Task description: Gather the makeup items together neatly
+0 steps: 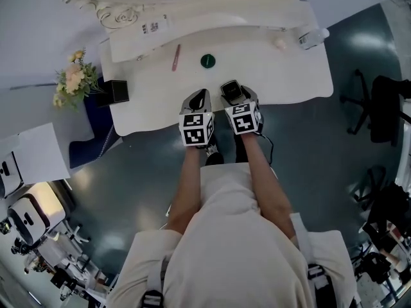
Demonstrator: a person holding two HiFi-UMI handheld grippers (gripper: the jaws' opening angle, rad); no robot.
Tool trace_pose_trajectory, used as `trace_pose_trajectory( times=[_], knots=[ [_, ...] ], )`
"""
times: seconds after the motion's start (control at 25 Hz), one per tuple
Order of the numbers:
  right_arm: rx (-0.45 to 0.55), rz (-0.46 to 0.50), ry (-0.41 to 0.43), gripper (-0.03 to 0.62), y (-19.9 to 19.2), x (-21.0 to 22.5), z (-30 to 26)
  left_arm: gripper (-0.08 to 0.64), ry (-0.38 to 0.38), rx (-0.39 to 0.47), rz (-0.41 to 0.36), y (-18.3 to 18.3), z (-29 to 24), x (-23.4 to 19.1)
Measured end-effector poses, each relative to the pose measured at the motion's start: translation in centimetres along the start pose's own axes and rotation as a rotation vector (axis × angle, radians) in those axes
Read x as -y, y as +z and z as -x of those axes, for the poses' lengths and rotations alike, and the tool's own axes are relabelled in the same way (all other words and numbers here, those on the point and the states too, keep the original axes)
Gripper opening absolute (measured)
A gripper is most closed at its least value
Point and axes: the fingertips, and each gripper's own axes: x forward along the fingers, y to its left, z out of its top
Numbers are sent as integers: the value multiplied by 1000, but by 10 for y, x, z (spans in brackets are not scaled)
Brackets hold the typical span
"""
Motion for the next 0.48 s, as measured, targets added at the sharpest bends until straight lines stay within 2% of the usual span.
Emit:
trace_pose_trajectory(
  times=[0.12,0.48],
  knots=[
    [-13,19,-9,313,0,1,0,15,-2,-3,-4,1,1,-2],
    [47,-13,-60,313,19,15,3,15,-15,-1,-20,14,-8,-1]
  ],
)
